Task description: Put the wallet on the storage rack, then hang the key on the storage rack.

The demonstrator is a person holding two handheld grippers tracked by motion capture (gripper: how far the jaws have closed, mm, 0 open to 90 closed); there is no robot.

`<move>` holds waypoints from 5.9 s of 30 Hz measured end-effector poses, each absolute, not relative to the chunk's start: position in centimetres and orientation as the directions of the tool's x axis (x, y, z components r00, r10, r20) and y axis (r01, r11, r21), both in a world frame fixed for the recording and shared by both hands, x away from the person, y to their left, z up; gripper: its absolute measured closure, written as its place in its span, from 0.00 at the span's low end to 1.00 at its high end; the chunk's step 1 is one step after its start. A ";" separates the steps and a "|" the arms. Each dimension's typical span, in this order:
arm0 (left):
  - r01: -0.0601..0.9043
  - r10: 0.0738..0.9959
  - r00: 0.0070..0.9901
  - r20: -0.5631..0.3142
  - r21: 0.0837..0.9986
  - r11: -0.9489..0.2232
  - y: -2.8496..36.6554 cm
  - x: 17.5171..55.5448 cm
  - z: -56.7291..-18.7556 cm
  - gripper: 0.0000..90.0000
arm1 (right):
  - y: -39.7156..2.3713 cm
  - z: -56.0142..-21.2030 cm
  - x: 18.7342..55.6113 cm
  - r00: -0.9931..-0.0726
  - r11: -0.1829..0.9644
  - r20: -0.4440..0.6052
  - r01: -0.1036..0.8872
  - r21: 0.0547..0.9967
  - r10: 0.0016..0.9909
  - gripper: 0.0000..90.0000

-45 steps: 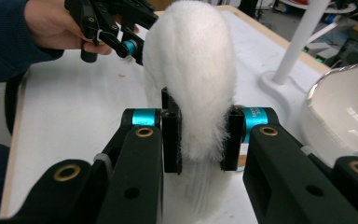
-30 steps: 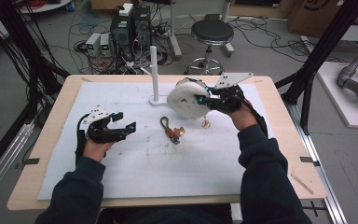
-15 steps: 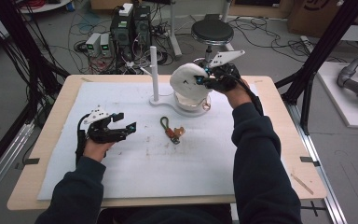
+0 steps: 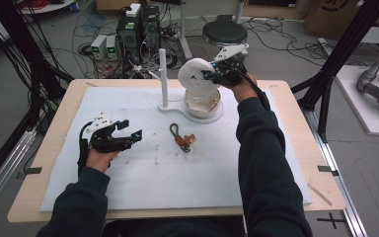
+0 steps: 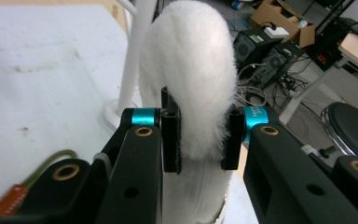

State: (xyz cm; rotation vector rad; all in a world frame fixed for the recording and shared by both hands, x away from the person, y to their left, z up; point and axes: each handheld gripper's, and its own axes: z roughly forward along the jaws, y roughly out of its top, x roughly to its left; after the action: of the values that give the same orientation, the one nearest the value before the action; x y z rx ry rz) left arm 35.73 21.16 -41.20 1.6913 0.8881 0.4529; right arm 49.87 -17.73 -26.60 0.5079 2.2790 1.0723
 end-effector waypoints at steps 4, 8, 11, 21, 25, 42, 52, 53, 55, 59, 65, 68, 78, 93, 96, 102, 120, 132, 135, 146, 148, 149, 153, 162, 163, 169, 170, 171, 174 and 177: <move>0.327 0.754 0.642 -0.143 0.940 -0.100 21.4 35.7 -41.2 0.29 | -17.7 -26.9 50.3 -0.755 0.625 -0.357 0.088 0.776 0.550 0.84; 0.327 0.757 0.636 -0.147 0.940 -0.093 21.6 35.6 -41.3 0.30 | -17.7 -27.5 50.5 -0.759 0.676 -0.390 0.088 0.731 0.522 0.84; 0.328 0.759 0.634 -0.149 0.940 -0.089 21.6 35.6 -41.2 0.30 | -17.7 -28.2 50.2 -0.764 0.717 -0.415 0.088 0.692 0.494 0.84; 0.331 0.756 0.637 -0.153 0.939 -0.089 21.5 35.6 -41.3 0.30 | -17.5 -30.5 50.3 -0.772 0.779 -0.452 0.086 0.621 0.446 0.84; 0.333 0.756 0.637 -0.153 0.939 -0.091 21.5 35.6 -41.3 0.30 | -16.4 -31.4 50.5 -0.779 0.811 -0.465 0.094 0.577 0.421 0.84; 0.333 0.754 0.639 -0.152 0.938 -0.093 21.5 35.6 -41.3 0.30 | -16.5 -33.7 51.2 -0.785 0.747 -0.370 0.171 0.642 0.497 0.79; 0.333 0.754 0.637 -0.160 0.939 -0.082 21.6 35.5 -41.3 0.30 | -21.2 -30.9 49.1 -0.738 0.463 -0.088 0.321 0.826 0.669 0.45; 0.333 0.754 0.637 -0.162 0.939 -0.080 21.6 35.5 -41.3 0.30 | -21.7 -30.6 48.8 -0.729 0.451 -0.070 0.341 0.825 0.680 0.44; 0.333 0.756 0.634 -0.164 0.940 -0.076 21.6 35.5 -41.3 0.30 | -22.6 -30.3 47.9 -0.709 0.430 -0.061 0.356 0.830 0.703 0.42; 0.334 0.757 0.631 -0.169 0.940 -0.068 21.6 35.5 -41.2 0.29 | -24.4 -30.4 46.4 -0.685 0.411 -0.092 0.319 0.854 0.723 0.40; 0.340 0.763 0.617 -0.194 0.940 -0.036 21.7 35.6 -41.3 0.27 | -28.5 -31.9 43.3 -0.607 0.344 -0.054 0.372 0.862 0.793 0.29; 0.343 0.767 0.608 -0.205 0.939 -0.022 21.7 35.7 -41.3 0.24 | -30.3 -34.1 41.2 -0.573 0.306 -0.036 0.383 0.872 0.818 0.25; 0.335 0.775 0.603 -0.188 0.942 -0.032 21.5 35.6 -41.2 0.23 | -32.1 -39.1 37.7 -0.529 0.292 -0.051 0.383 0.876 0.847 0.25; 0.341 0.779 0.597 -0.192 0.940 -0.029 21.5 35.7 -41.3 0.24 | -33.3 -39.6 37.0 -0.507 0.277 -0.043 0.396 0.875 0.861 0.26; 0.341 0.776 0.599 -0.198 0.940 -0.024 21.5 35.7 -41.3 0.24 | -33.6 -39.7 36.8 -0.505 0.274 -0.041 0.398 0.875 0.862 0.26; 0.350 0.760 0.616 -0.208 0.936 -0.027 20.5 35.8 -41.1 0.24 | -34.0 -40.2 36.5 -0.493 0.270 -0.037 0.411 0.871 0.869 0.26; 0.453 0.735 0.640 -0.223 0.883 -0.127 16.8 36.8 -42.2 0.46 | -33.7 -41.2 36.7 -0.498 0.284 -0.035 0.435 0.855 0.867 0.28; 0.576 0.746 0.592 -0.306 0.807 -0.127 11.9 39.4 -43.9 0.50 | -34.0 -41.2 36.4 -0.498 0.281 -0.034 0.430 0.858 0.866 0.28; 0.580 0.753 0.578 -0.314 0.808 -0.108 10.1 40.0 -44.0 0.50 | -33.7 -41.2 36.5 -0.502 0.286 -0.039 0.425 0.859 0.864 0.28; 0.610 0.793 0.560 -0.239 0.767 -0.200 6.9 41.0 -45.1 0.43 | -33.3 -41.4 37.3 -0.515 0.291 -0.036 0.424 0.858 0.857 0.28; 0.607 0.793 0.565 -0.228 0.766 -0.212 6.7 41.0 -45.1 0.42 | -33.4 -41.4 37.4 -0.515 0.289 -0.035 0.423 0.859 0.857 0.28; 0.605 0.790 0.572 -0.221 0.764 -0.224 6.6 40.9 -45.0 0.41 | -33.4 -41.4 37.4 -0.513 0.288 -0.033 0.426 0.858 0.858 0.28; 0.594 0.776 0.598 -0.201 0.761 -0.260 6.1 40.7 -45.0 0.39 | -33.2 -41.3 37.3 -0.515 0.290 -0.035 0.423 0.858 0.856 0.29; 0.574 0.734 0.660 -0.158 0.737 -0.357 6.6 40.2 -44.4 0.62 | -33.2 -41.2 37.1 -0.516 0.293 -0.040 0.419 0.859 0.856 0.29; 0.574 0.734 0.660 -0.158 0.737 -0.357 6.6 40.2 -44.4 0.62 | -33.2 -41.2 37.1 -0.516 0.293 -0.040 0.419 0.859 0.856 0.29; 0.566 0.703 0.693 -0.162 0.726 -0.391 9.6 39.9 -43.9 0.63 | -33.2 -41.2 37.2 -0.517 0.293 -0.039 0.420 0.859 0.855 0.29; 0.571 0.704 0.689 -0.171 0.726 -0.383 10.3 39.9 -43.8 0.63 | -33.1 -41.2 37.1 -0.518 0.293 -0.038 0.420 0.859 0.854 0.29; 0.575 0.702 0.688 -0.182 0.727 -0.376 10.9 39.8 -43.7 0.63 | -33.1 -41.2 37.1 -0.520 0.296 -0.040 0.418 0.859 0.853 0.29; 0.577 0.693 0.693 -0.199 0.730 -0.368 13.0 39.8 -43.5 0.63 | -33.1 -41.1 37.1 -0.517 0.293 -0.037 0.423 0.858 0.855 0.29; 0.580 0.683 0.697 -0.218 0.732 -0.357 13.7 39.9 -43.5 0.63 | -33.1 -41.1 37.0 -0.520 0.293 -0.035 0.425 0.856 0.854 0.29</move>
State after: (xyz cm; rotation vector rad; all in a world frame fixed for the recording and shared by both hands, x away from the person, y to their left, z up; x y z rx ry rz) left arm 39.86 13.74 -43.48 2.0620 0.9649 0.1560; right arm 37.02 -33.05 -41.13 1.1382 2.0726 1.1455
